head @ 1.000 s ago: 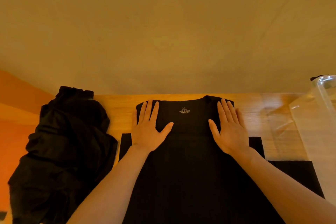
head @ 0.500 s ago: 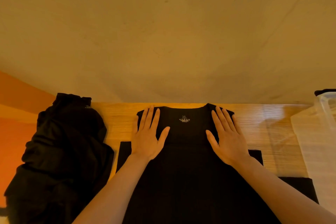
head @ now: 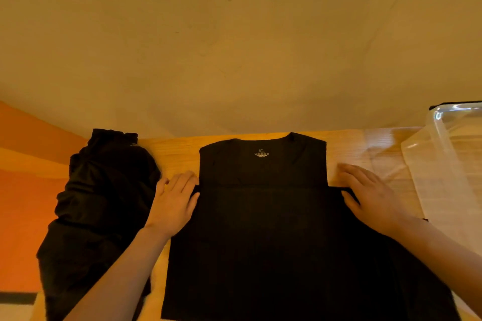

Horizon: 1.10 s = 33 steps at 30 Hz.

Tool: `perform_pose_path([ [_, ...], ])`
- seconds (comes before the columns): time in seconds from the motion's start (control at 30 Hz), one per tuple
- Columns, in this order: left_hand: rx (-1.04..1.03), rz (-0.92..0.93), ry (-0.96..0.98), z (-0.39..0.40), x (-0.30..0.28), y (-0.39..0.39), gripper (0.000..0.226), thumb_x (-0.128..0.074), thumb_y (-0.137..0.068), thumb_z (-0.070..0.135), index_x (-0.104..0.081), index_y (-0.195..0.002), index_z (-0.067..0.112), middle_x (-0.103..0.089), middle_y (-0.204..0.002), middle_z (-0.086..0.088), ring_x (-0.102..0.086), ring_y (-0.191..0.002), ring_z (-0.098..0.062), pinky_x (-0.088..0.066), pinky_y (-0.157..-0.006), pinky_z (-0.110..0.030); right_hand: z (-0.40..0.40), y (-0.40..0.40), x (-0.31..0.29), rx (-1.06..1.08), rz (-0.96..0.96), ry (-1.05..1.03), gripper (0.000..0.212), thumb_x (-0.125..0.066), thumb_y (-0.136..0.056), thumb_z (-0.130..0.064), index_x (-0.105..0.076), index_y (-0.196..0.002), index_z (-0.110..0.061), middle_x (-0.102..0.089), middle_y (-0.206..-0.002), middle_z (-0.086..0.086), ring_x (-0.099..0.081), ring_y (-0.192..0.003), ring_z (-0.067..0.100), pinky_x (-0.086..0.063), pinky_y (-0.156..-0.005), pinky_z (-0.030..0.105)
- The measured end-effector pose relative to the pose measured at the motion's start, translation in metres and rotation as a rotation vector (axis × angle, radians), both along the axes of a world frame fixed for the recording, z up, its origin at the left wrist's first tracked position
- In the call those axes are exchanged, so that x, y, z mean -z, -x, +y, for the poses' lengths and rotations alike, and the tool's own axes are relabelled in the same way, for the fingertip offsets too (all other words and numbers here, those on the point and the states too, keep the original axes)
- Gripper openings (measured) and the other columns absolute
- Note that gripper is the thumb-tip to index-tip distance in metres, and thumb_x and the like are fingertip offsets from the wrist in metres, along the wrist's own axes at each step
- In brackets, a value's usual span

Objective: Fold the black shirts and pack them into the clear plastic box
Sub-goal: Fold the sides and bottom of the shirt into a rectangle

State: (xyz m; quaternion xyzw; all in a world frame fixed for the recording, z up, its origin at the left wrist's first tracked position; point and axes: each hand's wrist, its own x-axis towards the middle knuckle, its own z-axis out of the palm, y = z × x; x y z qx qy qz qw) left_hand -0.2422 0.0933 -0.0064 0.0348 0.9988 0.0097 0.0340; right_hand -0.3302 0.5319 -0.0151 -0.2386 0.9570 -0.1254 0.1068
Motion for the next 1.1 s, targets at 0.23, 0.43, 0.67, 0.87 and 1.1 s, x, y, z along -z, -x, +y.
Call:
perform_pose_path([
  [0.23, -0.116, -0.068, 0.003, 0.004, -0.008, -0.003, 0.022, -0.066, -0.085, 0.02, -0.067, -0.107, 0.016, -0.058, -0.116, -0.003, -0.056, -0.108, -0.023, -0.034, -0.094, -0.042, -0.002, -0.01, -0.022, 0.095, -0.049, -0.109, 0.032, -0.066, -0.087, -0.018, -0.062, -0.118, -0.012, -0.058, -0.12, 0.007, -0.057, -0.108, 0.026, -0.048, -0.088, 0.037],
  [0.43, -0.264, -0.123, -0.077, 0.005, -0.015, 0.005, 0.014, -0.06, -0.087, 0.024, -0.057, -0.1, 0.023, -0.055, -0.105, 0.005, -0.05, -0.106, -0.017, -0.022, -0.088, -0.036, -0.009, -0.002, -0.032, 0.377, -0.317, 0.024, 0.019, -0.065, -0.088, -0.014, -0.06, -0.106, -0.011, -0.053, -0.108, 0.005, -0.056, -0.09, 0.02, -0.051, -0.078, 0.033],
  [0.67, -0.393, -0.246, -0.033, -0.002, -0.018, 0.007, 0.018, -0.056, -0.089, 0.039, -0.061, -0.098, 0.024, -0.051, -0.102, 0.004, -0.048, -0.106, -0.018, -0.026, -0.088, -0.037, -0.012, 0.005, -0.036, 0.581, -0.49, 0.011, 0.016, -0.065, -0.089, -0.018, -0.056, -0.1, -0.01, -0.057, -0.087, 0.004, -0.054, -0.068, 0.011, -0.036, -0.049, 0.017],
  [0.87, -0.47, -0.218, -0.272, -0.006, -0.028, 0.003, 0.011, -0.064, -0.088, 0.029, -0.054, -0.094, 0.028, -0.057, -0.085, 0.007, -0.056, -0.092, -0.016, -0.02, -0.08, -0.031, -0.011, -0.002, -0.042, 0.634, -0.5, 0.187, 0.013, -0.067, -0.088, -0.013, -0.057, -0.096, -0.013, -0.058, -0.09, 0.005, -0.061, -0.072, 0.02, -0.046, -0.051, 0.022],
  [1.1, -0.635, -0.248, -0.607, -0.017, -0.041, 0.005, 0.022, -0.074, -0.082, 0.034, -0.061, -0.098, 0.031, -0.06, -0.089, 0.015, -0.06, -0.099, -0.015, -0.042, -0.101, -0.045, -0.003, -0.003, -0.049, 0.732, -0.534, 0.371, 0.016, -0.069, -0.087, -0.019, -0.066, -0.101, -0.012, -0.064, -0.088, 0.002, -0.06, -0.076, 0.013, -0.045, -0.069, 0.026],
])
